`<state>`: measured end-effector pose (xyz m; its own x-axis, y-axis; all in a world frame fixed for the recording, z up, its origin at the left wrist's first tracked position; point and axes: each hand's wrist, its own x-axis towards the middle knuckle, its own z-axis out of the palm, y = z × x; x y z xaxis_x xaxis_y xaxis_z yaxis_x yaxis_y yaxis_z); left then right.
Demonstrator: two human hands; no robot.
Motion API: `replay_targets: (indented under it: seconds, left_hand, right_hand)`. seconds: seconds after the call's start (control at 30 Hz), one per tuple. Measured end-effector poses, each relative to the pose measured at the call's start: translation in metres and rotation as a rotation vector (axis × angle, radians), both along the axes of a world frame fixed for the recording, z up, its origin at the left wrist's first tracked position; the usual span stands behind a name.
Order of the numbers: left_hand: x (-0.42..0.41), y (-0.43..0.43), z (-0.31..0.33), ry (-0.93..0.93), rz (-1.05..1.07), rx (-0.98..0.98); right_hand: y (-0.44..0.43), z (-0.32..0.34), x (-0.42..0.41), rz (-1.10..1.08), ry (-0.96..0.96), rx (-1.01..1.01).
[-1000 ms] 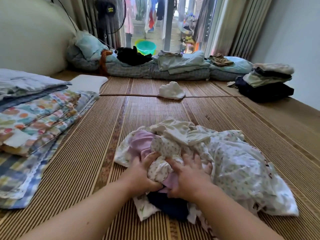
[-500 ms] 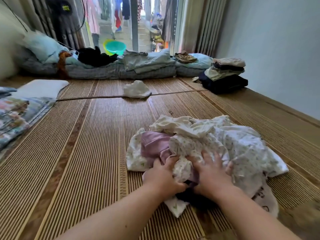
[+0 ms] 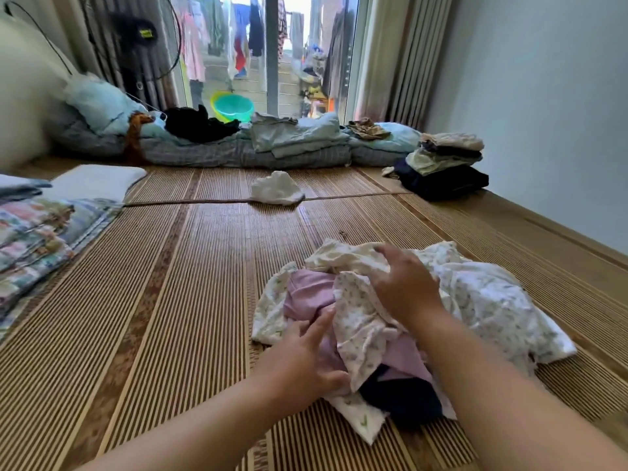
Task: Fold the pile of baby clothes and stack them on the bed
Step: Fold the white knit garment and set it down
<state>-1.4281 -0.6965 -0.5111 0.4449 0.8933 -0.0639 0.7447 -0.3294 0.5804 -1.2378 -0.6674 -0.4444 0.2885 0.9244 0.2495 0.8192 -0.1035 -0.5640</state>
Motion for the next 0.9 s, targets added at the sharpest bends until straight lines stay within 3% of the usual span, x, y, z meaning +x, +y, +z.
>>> replay_targets:
  seconds: [0.1,0.17,0.33,0.6,0.77,0.9]
  left_hand:
    - [-0.014,-0.002,0.003,-0.002,-0.057,0.006]
    - [-0.023,-0.001,0.009,-0.011,-0.093,-0.006]
    - [-0.045,0.011,0.032,-0.047,-0.063,0.079]
    - [-0.069,0.008,0.099,-0.216,0.01,0.296]
    - [-0.078,-0.016,0.157,-0.435,0.089,0.403]
    - [-0.097,-0.043,0.189,-0.29,0.14,0.506]
  right_hand:
    - [0.044,0.0,0.003,-0.029,-0.154,-0.276]
    - [0.058,-0.003,-0.002,-0.063,-0.148,-0.308]
    - [0.06,0.016,-0.019,-0.084,-0.053,-0.158]
    - [-0.003,0.127,-0.071,0.273,0.27,0.166]
    - [-0.061,0.183,-0.113,0.466,0.475,0.117]
    - [-0.089,0.201,-0.133,0.467,0.565,0.131]
